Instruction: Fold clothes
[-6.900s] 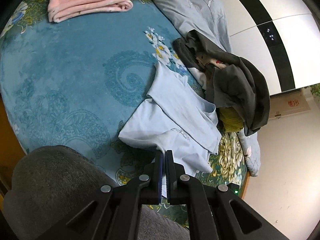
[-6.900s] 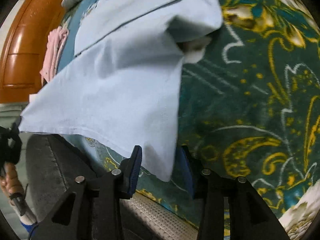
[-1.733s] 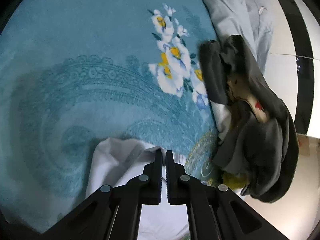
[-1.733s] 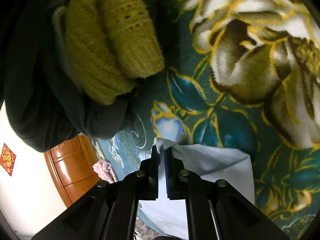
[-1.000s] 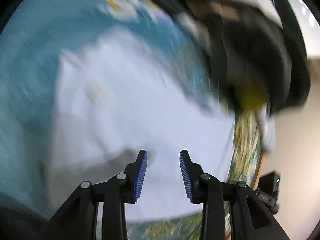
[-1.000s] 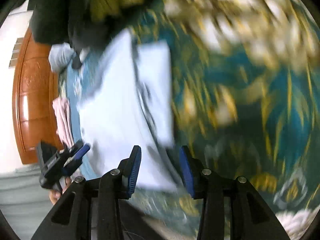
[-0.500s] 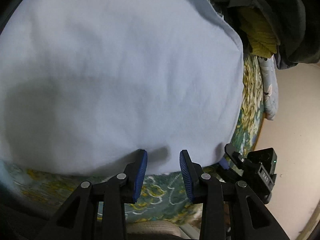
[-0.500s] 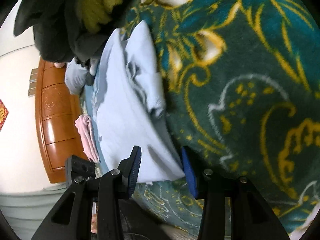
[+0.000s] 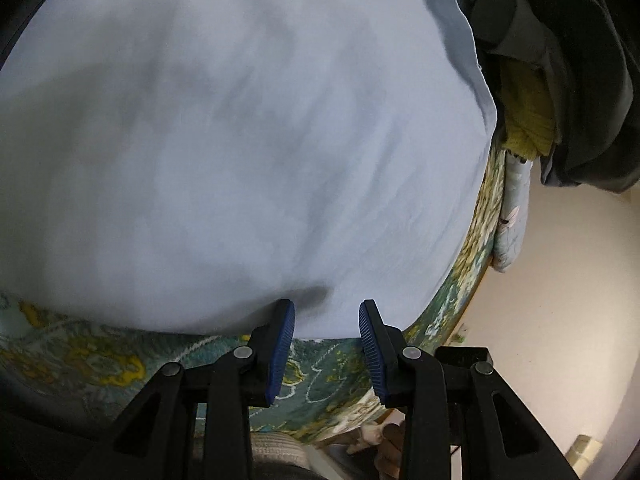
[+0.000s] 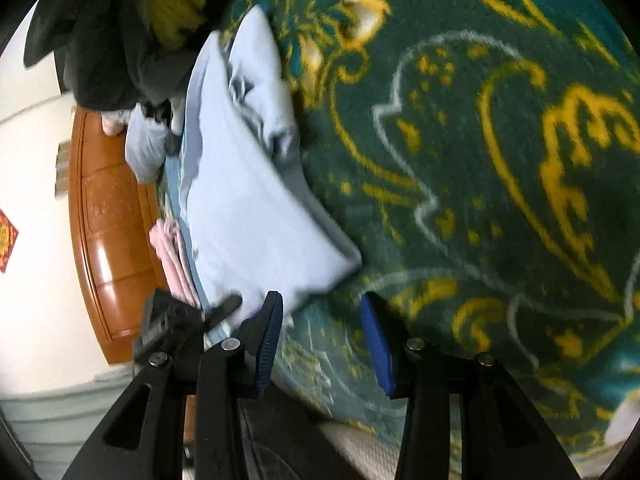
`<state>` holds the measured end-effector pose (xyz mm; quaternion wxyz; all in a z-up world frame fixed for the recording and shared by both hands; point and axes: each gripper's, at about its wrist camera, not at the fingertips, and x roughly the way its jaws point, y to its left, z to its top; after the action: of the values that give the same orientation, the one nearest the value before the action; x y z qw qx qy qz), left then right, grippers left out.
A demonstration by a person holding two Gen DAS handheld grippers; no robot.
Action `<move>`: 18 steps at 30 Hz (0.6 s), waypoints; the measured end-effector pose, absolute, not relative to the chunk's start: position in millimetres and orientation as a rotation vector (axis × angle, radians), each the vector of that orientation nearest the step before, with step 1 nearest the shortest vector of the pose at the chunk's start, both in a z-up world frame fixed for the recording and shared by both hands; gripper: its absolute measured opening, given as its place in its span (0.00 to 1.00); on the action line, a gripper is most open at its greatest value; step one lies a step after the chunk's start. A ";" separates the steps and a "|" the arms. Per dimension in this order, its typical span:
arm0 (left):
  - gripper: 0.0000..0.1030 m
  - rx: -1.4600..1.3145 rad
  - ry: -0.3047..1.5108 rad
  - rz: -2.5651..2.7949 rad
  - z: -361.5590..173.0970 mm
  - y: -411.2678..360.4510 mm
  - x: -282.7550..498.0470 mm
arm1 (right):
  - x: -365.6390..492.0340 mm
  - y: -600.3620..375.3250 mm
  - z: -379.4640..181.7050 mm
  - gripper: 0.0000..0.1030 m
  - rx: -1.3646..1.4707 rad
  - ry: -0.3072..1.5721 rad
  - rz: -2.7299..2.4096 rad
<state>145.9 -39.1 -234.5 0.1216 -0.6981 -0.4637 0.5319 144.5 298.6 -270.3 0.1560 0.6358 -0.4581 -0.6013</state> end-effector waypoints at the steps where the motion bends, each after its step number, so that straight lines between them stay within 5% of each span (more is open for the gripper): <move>1: 0.36 -2.043 -1.333 1.562 -232.5 -38.2 146.6 | 140.1 297.9 -268.4 0.42 1.806 -1.314 -1.751; 6: 0.36 -2.064 -1.233 1.608 -223.1 -33.6 149.9 | 122.0 292.1 -257.8 0.41 1.740 -1.298 -1.851; 10: 0.36 -2.067 -1.247 1.602 -221.8 -37.2 148.5 | 124.6 290.1 -257.8 0.24 1.713 -1.300 -1.824; 18: 0.36 -2.081 -1.208 1.616 -218.4 -30.6 150.1 | 119.6 294.5 -263.3 0.21 1.741 -1.329 -1.864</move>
<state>150.1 -30.6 -218.4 0.1211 -0.7127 -0.4137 0.5534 119.6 294.5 -263.3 0.1324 0.6000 -0.4579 -0.6425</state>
